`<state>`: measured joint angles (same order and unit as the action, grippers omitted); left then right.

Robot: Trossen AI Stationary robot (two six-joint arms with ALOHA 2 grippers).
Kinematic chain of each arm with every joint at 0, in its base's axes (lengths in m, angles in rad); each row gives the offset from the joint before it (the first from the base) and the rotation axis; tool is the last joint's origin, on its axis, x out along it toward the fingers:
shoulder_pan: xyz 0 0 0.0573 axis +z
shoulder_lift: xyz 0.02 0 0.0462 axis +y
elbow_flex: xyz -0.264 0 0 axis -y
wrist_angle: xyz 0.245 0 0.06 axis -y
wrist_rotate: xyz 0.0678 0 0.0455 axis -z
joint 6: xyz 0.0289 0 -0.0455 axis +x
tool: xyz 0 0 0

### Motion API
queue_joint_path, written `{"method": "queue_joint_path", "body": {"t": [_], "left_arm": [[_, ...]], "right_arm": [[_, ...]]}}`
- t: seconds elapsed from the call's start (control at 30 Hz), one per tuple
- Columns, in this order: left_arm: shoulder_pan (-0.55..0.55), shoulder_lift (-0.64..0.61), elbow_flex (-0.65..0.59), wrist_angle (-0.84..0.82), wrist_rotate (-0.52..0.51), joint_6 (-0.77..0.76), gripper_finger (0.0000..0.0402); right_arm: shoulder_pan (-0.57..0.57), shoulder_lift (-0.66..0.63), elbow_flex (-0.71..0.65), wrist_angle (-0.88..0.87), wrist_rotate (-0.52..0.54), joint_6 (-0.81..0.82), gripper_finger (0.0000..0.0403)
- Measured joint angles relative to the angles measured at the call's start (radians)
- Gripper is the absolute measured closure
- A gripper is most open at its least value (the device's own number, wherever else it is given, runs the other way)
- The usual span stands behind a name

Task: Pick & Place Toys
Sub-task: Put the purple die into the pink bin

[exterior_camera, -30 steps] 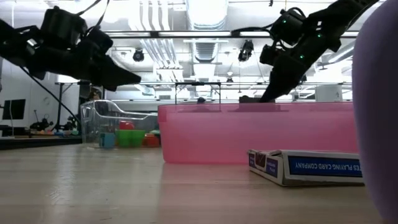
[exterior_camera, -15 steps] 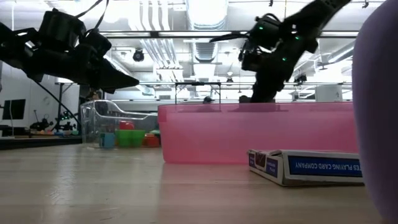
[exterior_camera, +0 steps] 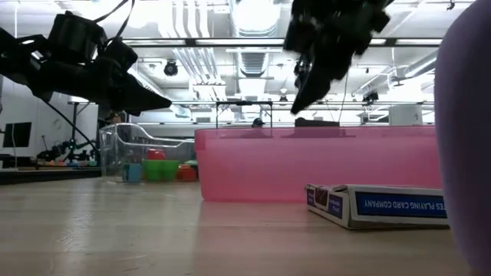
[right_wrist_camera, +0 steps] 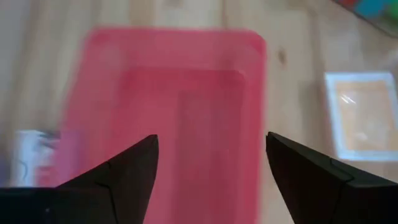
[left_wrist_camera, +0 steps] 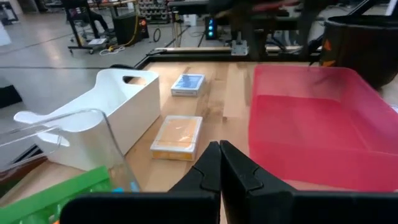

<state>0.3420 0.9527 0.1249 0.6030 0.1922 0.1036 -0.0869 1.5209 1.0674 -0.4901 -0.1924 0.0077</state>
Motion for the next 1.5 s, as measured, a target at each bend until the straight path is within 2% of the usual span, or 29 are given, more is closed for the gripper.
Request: {"method": "queue_joint_path", "body": {"t": [0.13,0.3,0.53,0.7,0.83,1.13,1.37,1.5], "left_arm": [[0.000,0.000,0.000,-0.012,-0.017,-0.002,0.0397],[0.000,0.000,0.000,-0.027,-0.020,-0.028,0.0376],[0.000,0.000,0.000,-0.025,-0.039,-0.068,0.0312],[0.000,0.000,0.000,-0.027,-0.066,-0.086,0.0258],[0.000,0.000,0.000,-0.046,-0.069,-0.104,0.0218],[0.000,0.000,0.000,-0.074,-0.105,-0.108,0.0155],[0.000,0.000,0.000,-0.079,-0.112,-0.103,0.0142],[0.001,0.000,0.000,-0.078,-0.129,-0.095,0.0142]], "right_arm": [[0.100,-0.027,0.012,-0.012,0.022,0.103,0.0106],[0.263,-0.028,0.061,-0.078,0.122,0.232,0.0106],[0.510,0.046,0.240,-0.248,0.304,0.391,0.0105],[0.625,0.161,0.386,-0.347,0.335,0.483,0.0105],[0.678,0.297,0.506,-0.423,0.338,0.527,0.0105],[0.737,0.591,0.848,-0.730,0.331,0.552,0.0105],[0.774,0.681,1.040,-0.795,0.263,0.605,0.0105],[0.801,0.709,1.092,-0.801,0.287,0.651,0.0105]]}}
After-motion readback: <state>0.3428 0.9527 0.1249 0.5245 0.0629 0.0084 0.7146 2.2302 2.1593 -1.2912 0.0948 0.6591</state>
